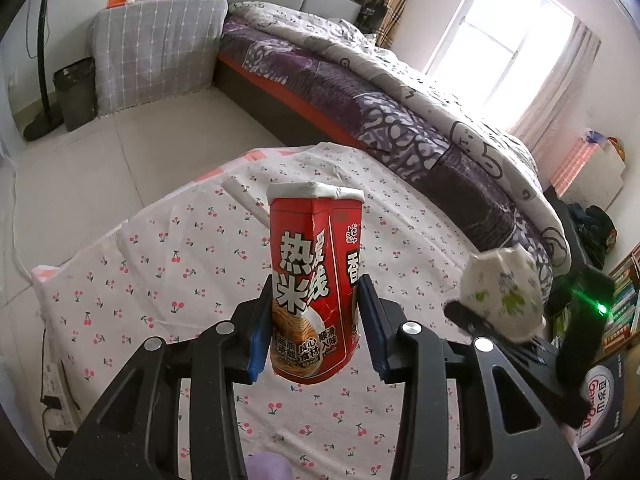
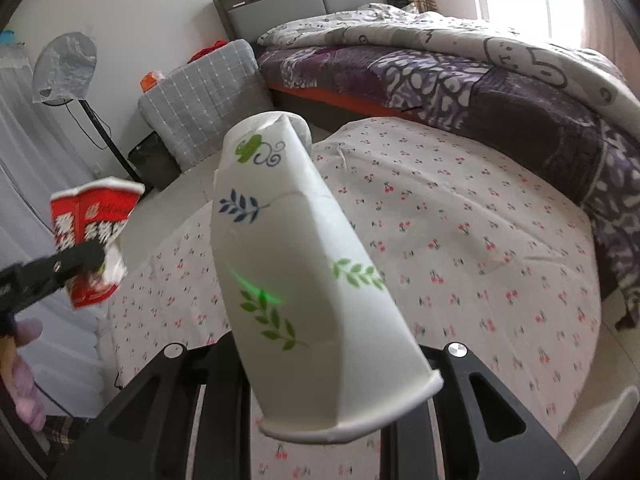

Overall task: Collect trash
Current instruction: 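Carry the red noodle cup and white paper cup to the white bin and release both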

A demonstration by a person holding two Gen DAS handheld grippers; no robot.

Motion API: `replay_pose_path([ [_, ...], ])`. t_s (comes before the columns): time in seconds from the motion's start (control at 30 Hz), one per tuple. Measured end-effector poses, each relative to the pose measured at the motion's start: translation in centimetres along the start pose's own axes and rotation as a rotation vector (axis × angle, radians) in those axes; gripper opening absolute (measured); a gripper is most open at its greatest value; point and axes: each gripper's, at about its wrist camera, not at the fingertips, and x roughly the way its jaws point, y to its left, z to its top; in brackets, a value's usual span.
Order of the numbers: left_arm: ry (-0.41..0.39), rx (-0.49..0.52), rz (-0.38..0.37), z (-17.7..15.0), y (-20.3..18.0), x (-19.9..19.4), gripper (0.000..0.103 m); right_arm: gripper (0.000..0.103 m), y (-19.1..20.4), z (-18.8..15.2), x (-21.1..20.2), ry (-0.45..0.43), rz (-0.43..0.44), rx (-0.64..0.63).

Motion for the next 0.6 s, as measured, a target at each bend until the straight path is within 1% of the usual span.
replay_pose_path([
  [0.2, 0.001, 0.029, -0.006, -0.6, -0.8, 0.0, 0.038, 0.021, -0.2, -1.9, -3.8, -0.014, -0.027, 0.028],
  [0.3, 0.0, 0.044, -0.018, -0.9, -1.5, -0.2, 0.038, 0.021, -0.7, -2.7, -5.8, -0.029, -0.055, 0.024],
  [0.5, -0.02, 0.092, -0.024, -1.9, -3.0, -0.7, 0.038, 0.021, -2.4, -4.4, -9.2, -0.058, -0.073, 0.055],
  [0.6, -0.02, 0.117, -0.019, -2.6, -3.8, -0.6, 0.038, 0.021, -3.5, -5.8, -10.6, -0.07, -0.088, 0.077],
])
